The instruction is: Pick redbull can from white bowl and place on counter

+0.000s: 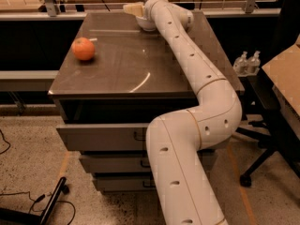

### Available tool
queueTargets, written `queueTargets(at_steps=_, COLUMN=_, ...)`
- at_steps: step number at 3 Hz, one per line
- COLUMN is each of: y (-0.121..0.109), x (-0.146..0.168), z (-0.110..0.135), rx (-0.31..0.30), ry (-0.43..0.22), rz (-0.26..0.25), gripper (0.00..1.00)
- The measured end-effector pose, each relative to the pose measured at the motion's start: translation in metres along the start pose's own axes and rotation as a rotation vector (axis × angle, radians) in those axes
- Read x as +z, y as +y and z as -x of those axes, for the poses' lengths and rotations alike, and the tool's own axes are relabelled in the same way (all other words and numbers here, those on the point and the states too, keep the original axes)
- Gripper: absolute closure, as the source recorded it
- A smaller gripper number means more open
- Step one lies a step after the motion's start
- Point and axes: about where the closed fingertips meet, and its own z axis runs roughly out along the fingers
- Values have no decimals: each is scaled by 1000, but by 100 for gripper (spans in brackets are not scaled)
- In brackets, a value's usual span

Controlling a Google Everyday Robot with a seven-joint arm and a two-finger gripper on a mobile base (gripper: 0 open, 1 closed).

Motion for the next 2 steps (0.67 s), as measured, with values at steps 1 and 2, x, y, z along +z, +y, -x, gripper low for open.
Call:
queueTargets(at_steps=1, y=2, x=3, z=1, rx=-23, ry=-21, rz=-2, gripper=17)
queueTargets(at_steps=2, y=4, x=4, z=-1, rx=-23, ry=-20, rz=0, gripper=39)
